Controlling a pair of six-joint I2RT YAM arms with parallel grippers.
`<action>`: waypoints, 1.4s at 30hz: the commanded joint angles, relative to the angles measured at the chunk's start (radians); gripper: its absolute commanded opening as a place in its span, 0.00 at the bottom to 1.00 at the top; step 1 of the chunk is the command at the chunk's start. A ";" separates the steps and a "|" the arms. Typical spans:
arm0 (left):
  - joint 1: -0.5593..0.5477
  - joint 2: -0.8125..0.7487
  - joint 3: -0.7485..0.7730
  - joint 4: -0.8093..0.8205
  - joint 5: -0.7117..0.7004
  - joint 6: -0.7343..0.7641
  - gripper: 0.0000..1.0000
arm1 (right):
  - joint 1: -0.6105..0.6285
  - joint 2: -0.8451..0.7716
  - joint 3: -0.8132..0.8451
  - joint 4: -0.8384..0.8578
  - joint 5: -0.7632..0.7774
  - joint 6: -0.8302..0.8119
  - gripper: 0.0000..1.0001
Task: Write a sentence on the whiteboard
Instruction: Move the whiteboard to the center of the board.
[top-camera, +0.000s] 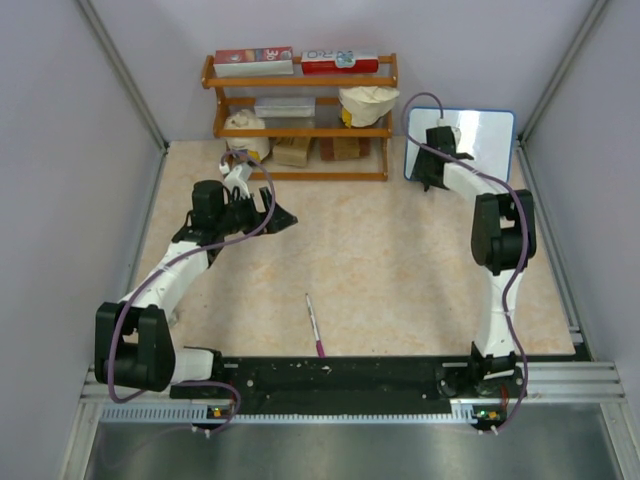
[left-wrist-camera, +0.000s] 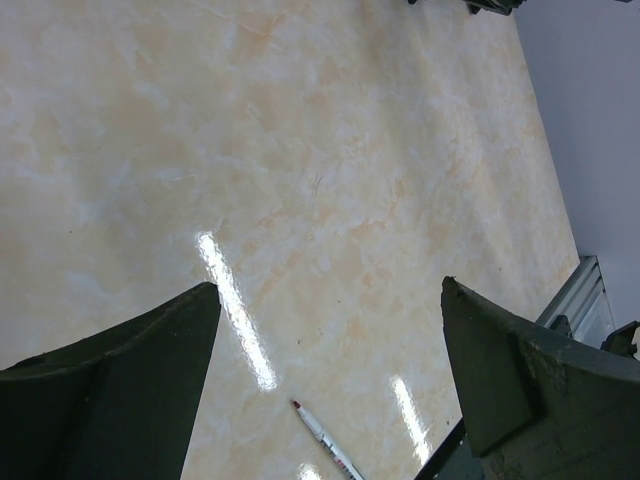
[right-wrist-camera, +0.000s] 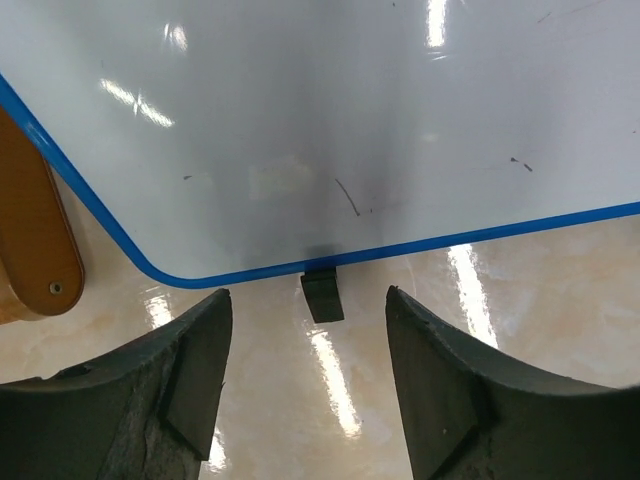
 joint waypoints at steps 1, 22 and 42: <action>0.002 0.000 -0.015 0.055 0.026 0.002 0.94 | 0.003 -0.026 0.004 0.000 0.035 -0.013 0.62; 0.002 -0.043 -0.056 0.075 0.063 -0.021 0.93 | -0.039 0.060 0.041 -0.022 -0.081 0.087 0.15; 0.002 -0.146 -0.138 0.053 0.063 -0.040 0.93 | 0.001 -0.133 -0.209 0.003 -0.121 0.076 0.00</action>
